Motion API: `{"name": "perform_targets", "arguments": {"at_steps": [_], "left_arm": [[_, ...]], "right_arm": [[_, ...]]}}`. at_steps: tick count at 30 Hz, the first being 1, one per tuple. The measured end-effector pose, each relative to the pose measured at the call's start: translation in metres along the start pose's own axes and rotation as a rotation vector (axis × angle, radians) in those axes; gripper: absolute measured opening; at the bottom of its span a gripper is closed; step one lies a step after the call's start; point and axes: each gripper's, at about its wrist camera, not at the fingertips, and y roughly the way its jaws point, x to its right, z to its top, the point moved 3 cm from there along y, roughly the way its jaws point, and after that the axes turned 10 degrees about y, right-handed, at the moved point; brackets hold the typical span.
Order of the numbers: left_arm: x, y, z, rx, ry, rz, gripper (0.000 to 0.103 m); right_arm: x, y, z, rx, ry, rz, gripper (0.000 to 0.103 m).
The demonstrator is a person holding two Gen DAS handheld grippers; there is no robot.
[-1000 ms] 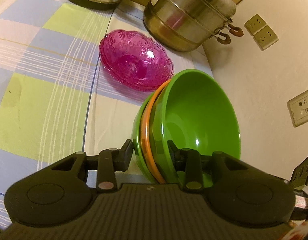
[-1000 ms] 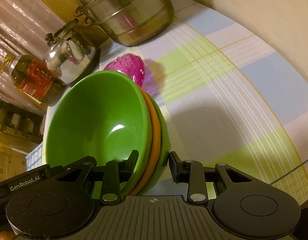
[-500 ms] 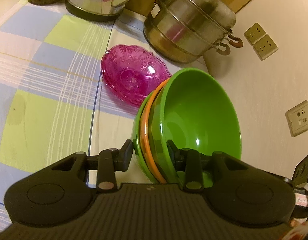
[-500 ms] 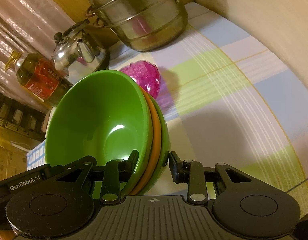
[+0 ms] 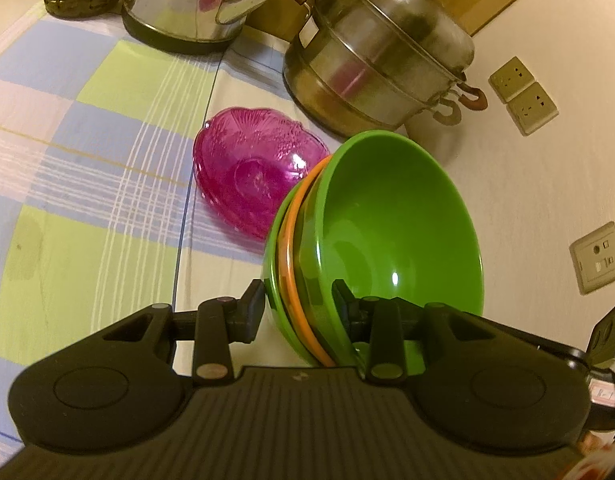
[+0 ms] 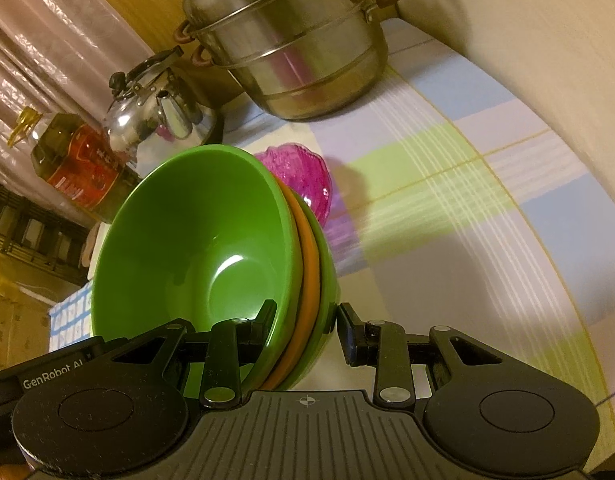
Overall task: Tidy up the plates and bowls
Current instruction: 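Lift the bowl stack with both tools and carry it toward the pink dishes, then lower the bowl stack onto the pink dish stack with both tools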
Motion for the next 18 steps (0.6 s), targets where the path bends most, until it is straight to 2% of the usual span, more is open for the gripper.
{"name": "perform_targets", "arguments": {"at_steps": [18], "left_arm": [[-0.013,0.025,0.069,0.012,-0.013,-0.008,0.032]], "right_arm": [[-0.031,0.031,0.056,0.009,-0.022,0.0,0.033]]}}
